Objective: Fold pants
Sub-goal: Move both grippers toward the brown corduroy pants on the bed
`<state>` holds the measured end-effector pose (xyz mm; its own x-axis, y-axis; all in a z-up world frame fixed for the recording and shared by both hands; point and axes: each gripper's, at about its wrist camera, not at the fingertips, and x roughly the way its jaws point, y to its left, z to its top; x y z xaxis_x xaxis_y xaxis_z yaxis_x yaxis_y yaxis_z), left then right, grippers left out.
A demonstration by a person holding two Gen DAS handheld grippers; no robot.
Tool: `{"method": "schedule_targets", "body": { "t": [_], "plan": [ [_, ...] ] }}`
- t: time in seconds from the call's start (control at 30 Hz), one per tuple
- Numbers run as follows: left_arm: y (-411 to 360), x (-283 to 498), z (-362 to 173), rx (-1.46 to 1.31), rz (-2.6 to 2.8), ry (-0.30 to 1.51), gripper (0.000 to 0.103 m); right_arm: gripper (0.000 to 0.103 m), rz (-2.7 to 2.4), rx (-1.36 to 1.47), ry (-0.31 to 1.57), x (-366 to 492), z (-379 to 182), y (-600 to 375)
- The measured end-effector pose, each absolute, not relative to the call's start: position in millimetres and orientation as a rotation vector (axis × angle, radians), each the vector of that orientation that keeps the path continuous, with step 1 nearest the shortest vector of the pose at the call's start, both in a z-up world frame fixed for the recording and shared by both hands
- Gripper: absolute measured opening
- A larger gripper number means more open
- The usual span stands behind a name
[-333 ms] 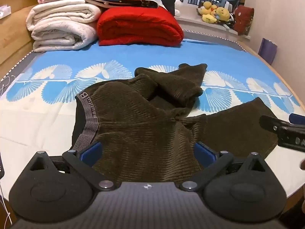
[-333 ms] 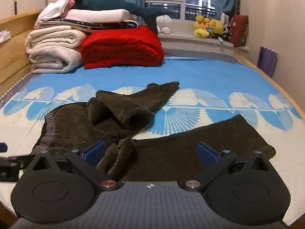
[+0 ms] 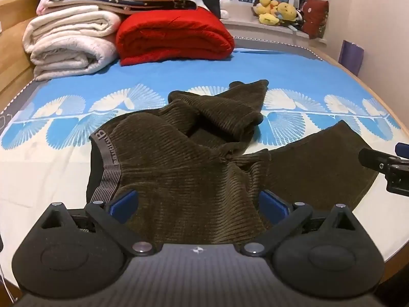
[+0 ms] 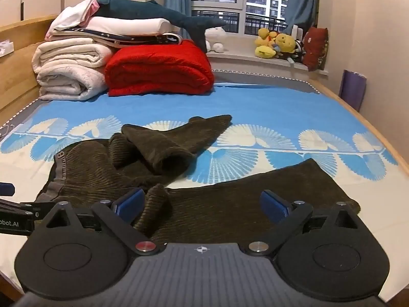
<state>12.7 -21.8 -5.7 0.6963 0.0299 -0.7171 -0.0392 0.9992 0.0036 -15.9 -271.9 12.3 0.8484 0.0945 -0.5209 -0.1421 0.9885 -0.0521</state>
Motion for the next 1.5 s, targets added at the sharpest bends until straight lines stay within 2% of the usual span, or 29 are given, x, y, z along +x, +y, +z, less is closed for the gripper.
{"method": "schedule_targets", "body": {
  "t": [0.53, 1.5],
  "plan": [
    [-15, 30, -19, -0.069, 0.017, 0.866, 0.101, 0.098, 0.093, -0.06, 0.658, 20, -2, -289],
    [-16, 31, -22, -0.043, 0.026, 0.858, 0.099, 0.098, 0.117, -0.08, 0.695, 26, -8, -276]
  ]
}}
